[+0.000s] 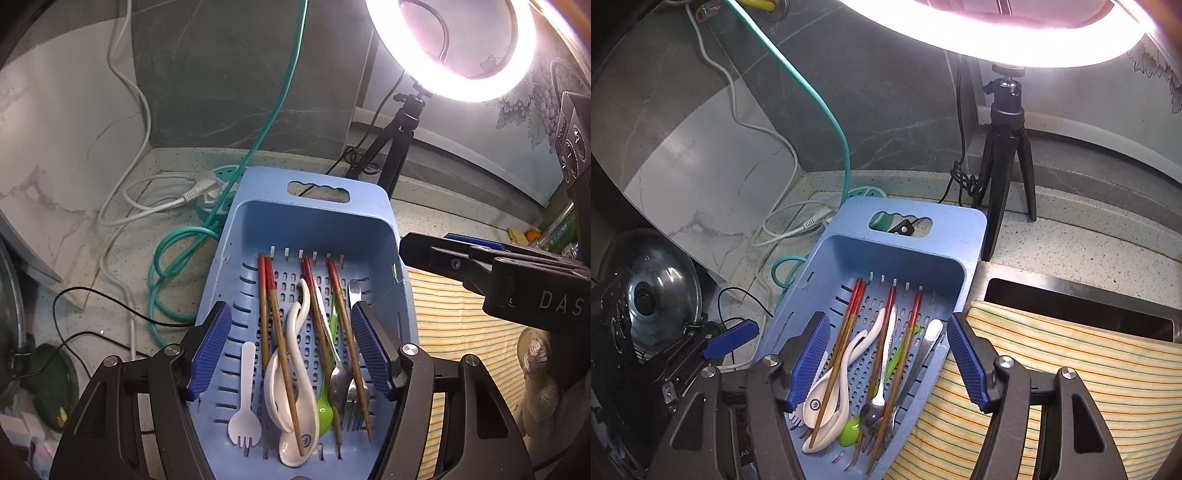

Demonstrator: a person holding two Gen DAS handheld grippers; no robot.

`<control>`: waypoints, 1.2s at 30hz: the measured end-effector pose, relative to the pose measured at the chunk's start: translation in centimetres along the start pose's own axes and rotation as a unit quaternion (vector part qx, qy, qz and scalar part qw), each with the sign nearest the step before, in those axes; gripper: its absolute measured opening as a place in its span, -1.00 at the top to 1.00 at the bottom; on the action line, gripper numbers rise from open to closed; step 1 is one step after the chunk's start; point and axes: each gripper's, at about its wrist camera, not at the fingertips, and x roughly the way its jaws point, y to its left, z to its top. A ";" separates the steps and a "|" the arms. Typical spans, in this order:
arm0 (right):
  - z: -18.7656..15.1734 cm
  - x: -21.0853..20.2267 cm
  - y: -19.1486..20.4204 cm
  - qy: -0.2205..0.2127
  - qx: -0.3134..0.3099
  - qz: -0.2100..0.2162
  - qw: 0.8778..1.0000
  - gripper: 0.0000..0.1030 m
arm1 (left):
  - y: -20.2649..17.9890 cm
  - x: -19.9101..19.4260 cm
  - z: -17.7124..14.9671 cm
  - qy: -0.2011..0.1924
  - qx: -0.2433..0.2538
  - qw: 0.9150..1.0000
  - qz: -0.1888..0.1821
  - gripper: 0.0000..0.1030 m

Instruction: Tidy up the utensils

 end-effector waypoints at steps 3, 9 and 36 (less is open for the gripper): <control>-0.1 -0.5 0.0 -0.002 -0.006 -0.001 1.000 -0.21 | -0.4 -0.6 -0.1 -0.005 0.002 1.000 0.001 -0.30; -0.3 -1.6 -0.3 -0.007 -0.011 0.002 1.000 -0.21 | -1.3 -1.8 -0.5 -0.014 0.010 1.000 0.006 -0.30; -6.9 -14.2 -3.0 -0.095 -0.085 0.015 0.992 -0.36 | -8.9 -13.4 -5.8 -0.094 0.012 0.995 0.031 -0.31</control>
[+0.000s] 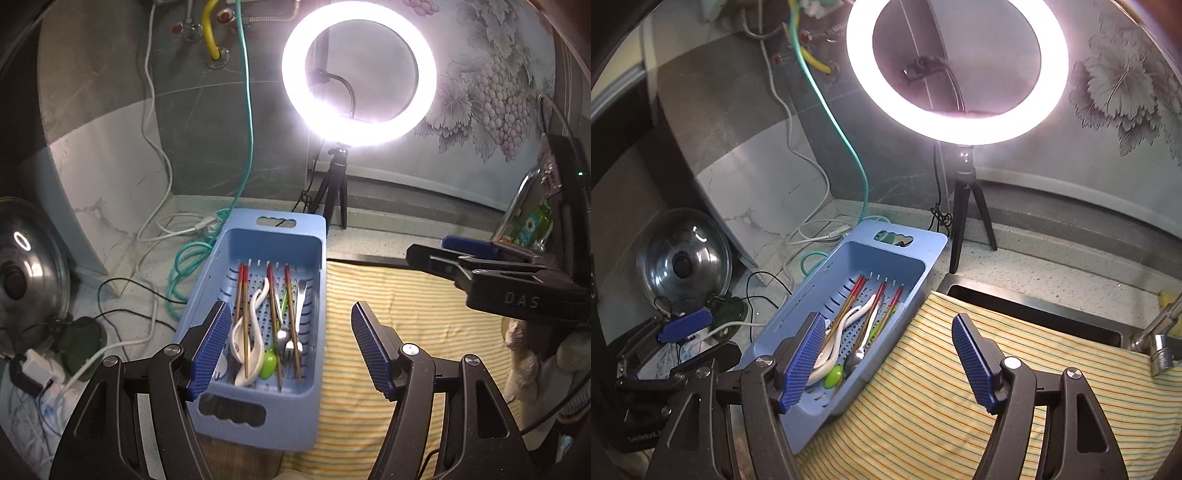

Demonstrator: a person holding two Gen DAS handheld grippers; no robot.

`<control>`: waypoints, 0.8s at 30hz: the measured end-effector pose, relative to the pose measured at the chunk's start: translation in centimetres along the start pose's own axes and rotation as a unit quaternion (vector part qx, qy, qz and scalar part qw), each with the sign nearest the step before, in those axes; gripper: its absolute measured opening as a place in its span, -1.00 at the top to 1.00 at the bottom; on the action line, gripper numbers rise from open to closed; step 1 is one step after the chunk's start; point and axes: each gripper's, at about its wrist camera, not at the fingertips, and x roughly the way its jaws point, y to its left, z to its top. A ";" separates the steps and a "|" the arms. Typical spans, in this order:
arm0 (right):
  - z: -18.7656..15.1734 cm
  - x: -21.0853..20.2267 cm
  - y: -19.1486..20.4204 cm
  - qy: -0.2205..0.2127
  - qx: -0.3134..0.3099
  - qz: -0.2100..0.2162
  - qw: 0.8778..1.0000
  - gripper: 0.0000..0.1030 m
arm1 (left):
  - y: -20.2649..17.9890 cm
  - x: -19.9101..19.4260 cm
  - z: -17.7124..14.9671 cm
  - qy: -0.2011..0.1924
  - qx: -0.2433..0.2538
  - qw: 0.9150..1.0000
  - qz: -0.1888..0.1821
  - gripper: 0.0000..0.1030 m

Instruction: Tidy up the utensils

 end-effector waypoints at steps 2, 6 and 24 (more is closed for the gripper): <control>-1.0 -1.4 0.4 -0.008 -0.017 -0.005 1.000 -0.48 | -0.5 -0.6 -0.5 0.003 -0.013 1.000 -0.004 -0.34; -3.0 -3.7 0.8 -0.014 -0.032 -0.015 0.999 -0.57 | -1.7 -1.7 -1.8 0.008 -0.027 1.000 0.007 -0.44; -4.4 -6.8 -0.3 -0.021 -0.027 -0.034 0.999 -0.57 | -3.3 -3.3 -2.7 -0.002 -0.041 0.999 0.026 -0.48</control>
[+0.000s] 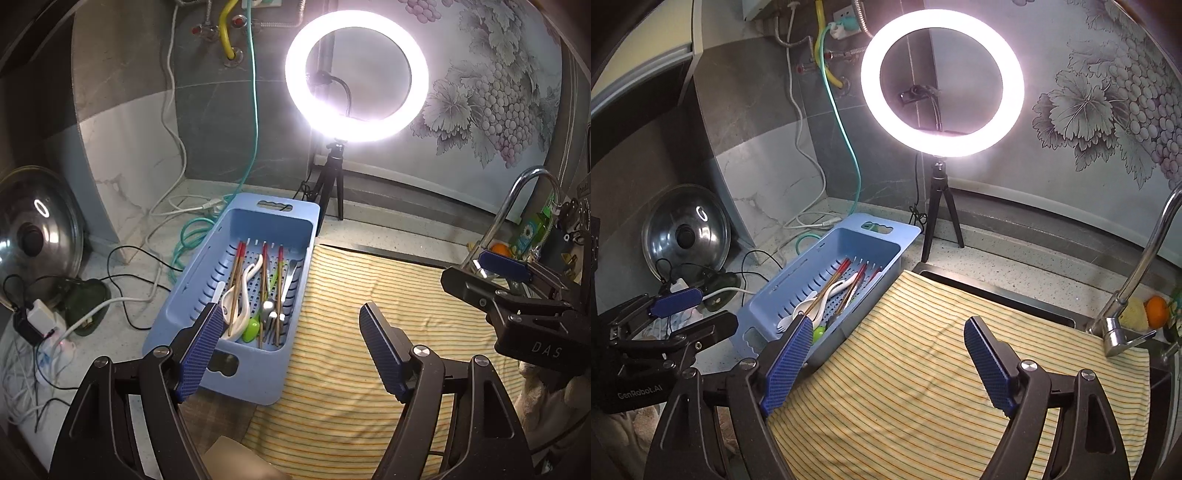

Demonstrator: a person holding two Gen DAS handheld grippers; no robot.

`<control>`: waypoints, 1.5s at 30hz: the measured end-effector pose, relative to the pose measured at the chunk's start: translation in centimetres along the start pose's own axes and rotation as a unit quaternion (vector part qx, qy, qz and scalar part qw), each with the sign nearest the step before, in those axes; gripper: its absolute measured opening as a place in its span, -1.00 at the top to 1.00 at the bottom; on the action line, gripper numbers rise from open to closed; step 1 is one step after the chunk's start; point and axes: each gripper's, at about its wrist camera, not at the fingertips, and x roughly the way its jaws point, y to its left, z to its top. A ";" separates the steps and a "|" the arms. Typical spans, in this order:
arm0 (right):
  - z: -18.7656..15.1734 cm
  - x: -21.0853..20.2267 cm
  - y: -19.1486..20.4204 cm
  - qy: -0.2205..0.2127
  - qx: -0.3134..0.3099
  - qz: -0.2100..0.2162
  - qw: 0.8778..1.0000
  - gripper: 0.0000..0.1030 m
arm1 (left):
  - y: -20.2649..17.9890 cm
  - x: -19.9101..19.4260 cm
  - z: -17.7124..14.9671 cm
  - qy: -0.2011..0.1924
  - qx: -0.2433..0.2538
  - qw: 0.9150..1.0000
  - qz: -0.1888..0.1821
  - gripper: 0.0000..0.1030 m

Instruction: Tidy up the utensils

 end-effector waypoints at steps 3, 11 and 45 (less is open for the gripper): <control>0.1 0.2 0.0 0.002 0.002 0.004 1.000 -0.57 | -0.1 -0.2 0.1 -0.002 0.001 1.000 0.001 -0.48; 0.0 0.3 0.5 0.001 -0.006 0.005 1.000 -0.58 | 0.0 -0.4 0.2 -0.004 0.003 1.000 0.003 -0.48; -0.6 0.6 0.0 0.013 0.010 0.010 1.000 -0.58 | -0.1 -0.4 0.2 0.003 0.007 1.000 -0.002 -0.49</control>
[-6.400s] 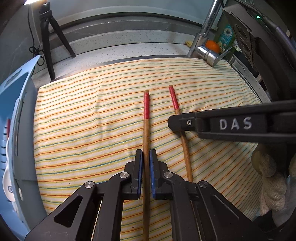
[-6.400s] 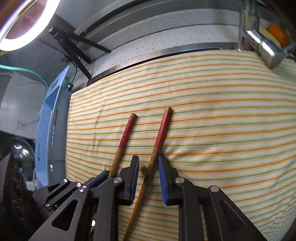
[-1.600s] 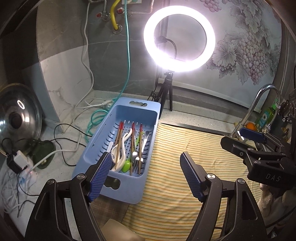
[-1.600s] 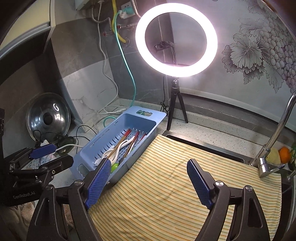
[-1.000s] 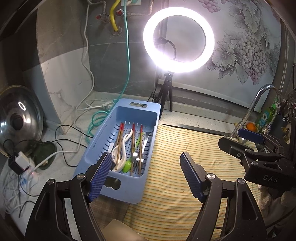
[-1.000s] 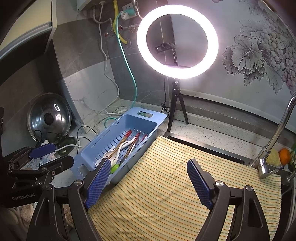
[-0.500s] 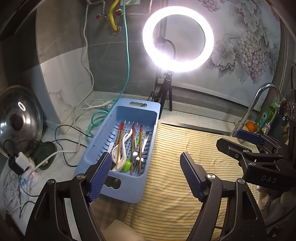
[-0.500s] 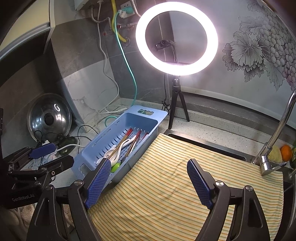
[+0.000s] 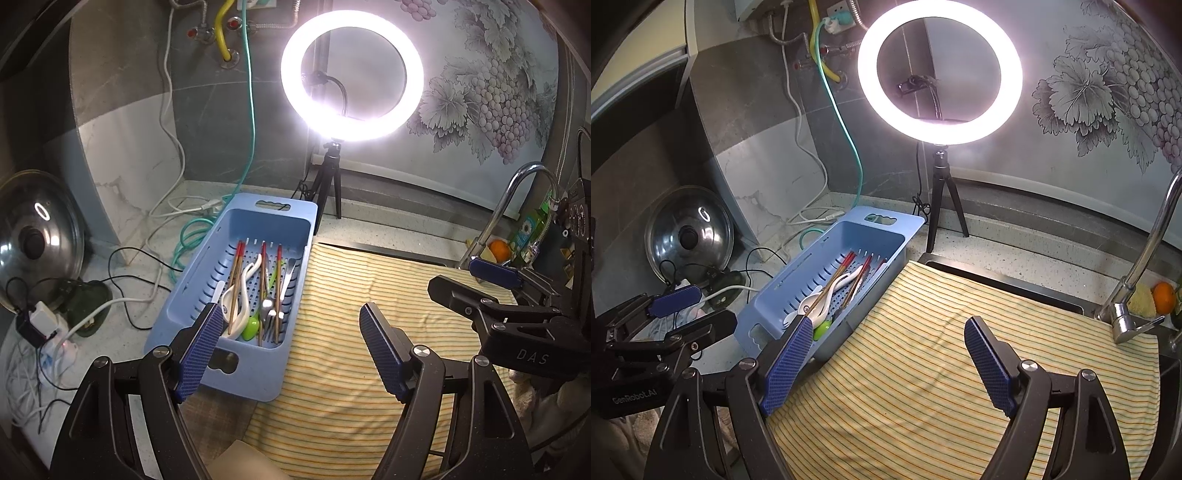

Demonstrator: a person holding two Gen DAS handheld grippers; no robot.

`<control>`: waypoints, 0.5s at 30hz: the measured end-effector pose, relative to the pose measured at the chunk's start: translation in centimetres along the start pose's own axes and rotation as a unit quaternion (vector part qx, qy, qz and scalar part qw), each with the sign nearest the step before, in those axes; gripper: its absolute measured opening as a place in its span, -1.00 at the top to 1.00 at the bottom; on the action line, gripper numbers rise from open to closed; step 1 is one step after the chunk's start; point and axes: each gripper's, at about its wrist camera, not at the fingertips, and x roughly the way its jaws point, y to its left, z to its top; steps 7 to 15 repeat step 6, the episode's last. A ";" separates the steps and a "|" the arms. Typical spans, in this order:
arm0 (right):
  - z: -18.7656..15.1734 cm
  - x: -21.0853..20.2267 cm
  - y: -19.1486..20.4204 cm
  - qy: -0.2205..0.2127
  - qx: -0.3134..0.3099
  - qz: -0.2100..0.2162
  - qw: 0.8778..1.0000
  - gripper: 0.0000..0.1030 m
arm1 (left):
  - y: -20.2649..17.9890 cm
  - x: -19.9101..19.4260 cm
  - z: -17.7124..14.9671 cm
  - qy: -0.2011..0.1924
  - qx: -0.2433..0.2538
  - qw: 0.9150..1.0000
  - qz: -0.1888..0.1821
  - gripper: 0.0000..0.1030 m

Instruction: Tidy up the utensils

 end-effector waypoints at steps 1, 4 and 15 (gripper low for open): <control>0.0 0.0 0.0 0.000 0.000 0.000 1.000 -0.58 | 0.0 0.0 0.0 -0.001 0.000 1.000 -0.001 -0.49; 0.0 0.0 0.0 0.001 0.001 0.001 1.000 -0.58 | -0.1 -0.2 -0.2 -0.009 0.002 1.000 -0.001 -0.49; 0.0 0.0 0.0 0.000 0.001 0.000 1.000 -0.58 | -0.1 -0.2 -0.3 -0.006 0.003 1.000 -0.002 -0.49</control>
